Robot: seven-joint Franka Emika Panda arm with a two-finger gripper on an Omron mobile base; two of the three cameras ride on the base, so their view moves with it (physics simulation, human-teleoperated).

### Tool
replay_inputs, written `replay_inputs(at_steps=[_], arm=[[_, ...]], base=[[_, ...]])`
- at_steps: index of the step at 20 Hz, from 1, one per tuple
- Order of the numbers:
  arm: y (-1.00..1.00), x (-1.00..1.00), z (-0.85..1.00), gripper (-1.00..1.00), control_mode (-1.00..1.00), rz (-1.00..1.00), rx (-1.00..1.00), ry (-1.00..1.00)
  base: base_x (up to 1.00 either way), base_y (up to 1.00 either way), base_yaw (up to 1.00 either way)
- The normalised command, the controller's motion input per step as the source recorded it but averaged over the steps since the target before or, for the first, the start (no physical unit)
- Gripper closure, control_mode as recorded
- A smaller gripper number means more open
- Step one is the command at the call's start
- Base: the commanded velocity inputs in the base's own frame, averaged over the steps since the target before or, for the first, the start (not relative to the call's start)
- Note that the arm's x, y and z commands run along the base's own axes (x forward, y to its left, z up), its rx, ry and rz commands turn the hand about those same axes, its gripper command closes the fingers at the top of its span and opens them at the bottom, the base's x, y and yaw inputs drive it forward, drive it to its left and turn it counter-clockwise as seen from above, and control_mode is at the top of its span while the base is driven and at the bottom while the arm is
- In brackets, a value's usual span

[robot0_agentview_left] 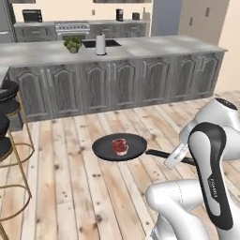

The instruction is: Pick up the pan with the steak in it and place it on the dining table. Then place the steak on the plate.

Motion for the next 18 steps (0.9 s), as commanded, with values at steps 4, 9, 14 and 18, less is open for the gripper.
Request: replay_inputs(at_steps=[4, 9, 14, 18], arm=[[0.0, 0.0, 0.0, 1.0, 1.0, 0.0, 0.0, 0.0], [0.0, 0.0, 0.0, 1.0, 1.0, 0.0, 0.0, 0.0], [0.0, 0.0, 0.0, 1.0, 1.0, 0.0, 0.0, 0.0], [0.0, 0.0, 0.0, 1.0, 1.0, 0.0, 0.0, 0.0]], base=[[-0.15, 0.0, 0.46], [-0.17, 0.0, 0.47], [-0.13, 0.0, 0.48], [-0.14, 0.0, 0.48]])
